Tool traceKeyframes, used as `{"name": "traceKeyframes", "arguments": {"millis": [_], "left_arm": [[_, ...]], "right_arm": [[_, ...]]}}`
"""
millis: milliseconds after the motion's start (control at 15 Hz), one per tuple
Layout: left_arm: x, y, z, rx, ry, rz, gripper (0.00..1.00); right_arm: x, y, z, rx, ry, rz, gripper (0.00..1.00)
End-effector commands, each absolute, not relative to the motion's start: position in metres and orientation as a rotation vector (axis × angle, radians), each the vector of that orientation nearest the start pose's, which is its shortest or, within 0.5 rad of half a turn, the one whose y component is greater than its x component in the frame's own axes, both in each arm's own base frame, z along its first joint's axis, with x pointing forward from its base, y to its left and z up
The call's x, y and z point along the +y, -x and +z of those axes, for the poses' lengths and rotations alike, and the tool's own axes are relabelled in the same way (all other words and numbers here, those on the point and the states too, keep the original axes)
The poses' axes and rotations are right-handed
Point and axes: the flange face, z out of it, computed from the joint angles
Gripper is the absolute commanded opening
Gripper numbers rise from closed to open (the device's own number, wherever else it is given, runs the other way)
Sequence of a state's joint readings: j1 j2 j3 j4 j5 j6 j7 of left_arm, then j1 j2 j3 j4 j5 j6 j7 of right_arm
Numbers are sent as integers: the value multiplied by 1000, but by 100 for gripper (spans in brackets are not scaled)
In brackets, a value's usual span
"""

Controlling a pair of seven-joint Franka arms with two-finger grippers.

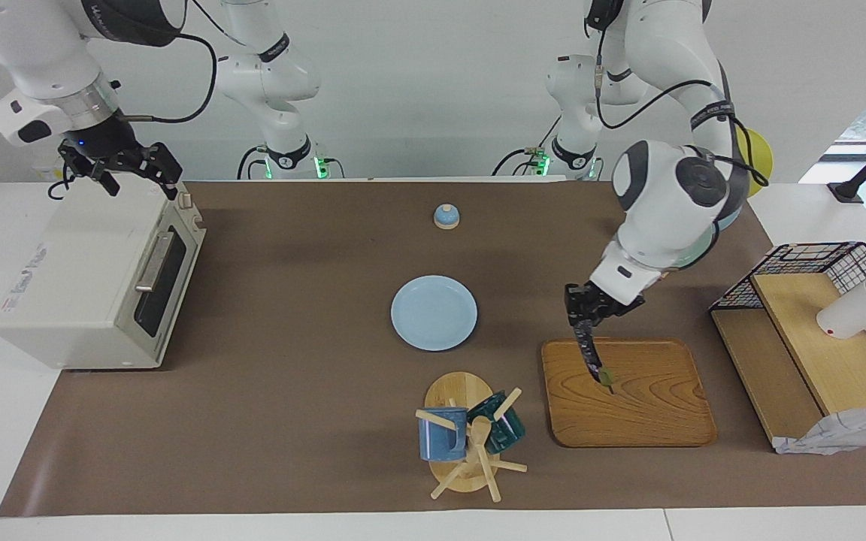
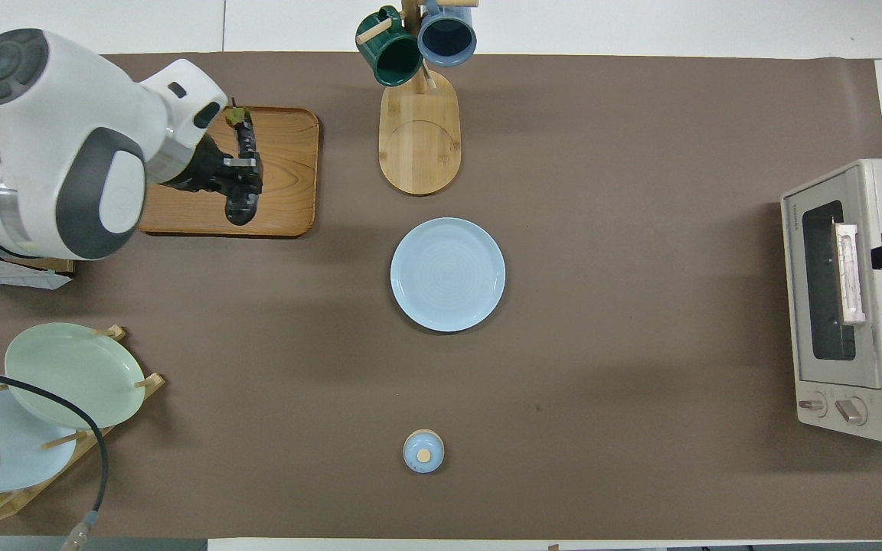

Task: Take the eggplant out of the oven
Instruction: 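Carry the eggplant with the left gripper over the wooden tray, then lower the eggplant onto the wooden tray and open the left gripper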

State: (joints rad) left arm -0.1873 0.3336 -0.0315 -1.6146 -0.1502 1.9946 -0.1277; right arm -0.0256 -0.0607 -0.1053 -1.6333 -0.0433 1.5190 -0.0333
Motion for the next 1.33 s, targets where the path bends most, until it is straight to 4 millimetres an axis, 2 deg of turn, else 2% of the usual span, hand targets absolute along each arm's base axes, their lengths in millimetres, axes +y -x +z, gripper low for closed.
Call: {"name": "traceKeyframes", "arguments": {"millis": [0,133,267,467,600,800,867,933,1000,1133,1267], "left_arm": [[-112,-666,413,-23,3305,28,0],[-95,-684,390,-69,3301,36,0],[-96,-699,374,-78,3303,14,0],[-102,-705,360,-72,3301,-39,0],[-100,-709,355,-45,3271,-105,0],[-101,-706,349,-22,3254,-98,0],[-102,-706,350,-19,3254,-93,10],[-103,-706,349,-16,3254,-88,99],[-102,-706,351,-13,3253,-94,100],[-101,-705,368,11,3236,-129,100],[-89,-702,397,-5,3231,-161,100]], "right_arm": [[-76,-518,630,106,3165,76,100],[-73,-518,629,84,3165,80,100],[-73,-518,628,96,3163,85,100],[-68,-518,627,79,3162,101,100],[-71,-517,627,89,3162,102,100],[-76,-516,627,103,3161,102,100],[-75,-517,627,101,3161,102,100],[-72,-517,627,91,3162,102,100],[-70,-517,627,86,3162,102,100],[-70,-517,627,86,3162,102,100],[-72,-517,627,91,3162,102,100]]}}
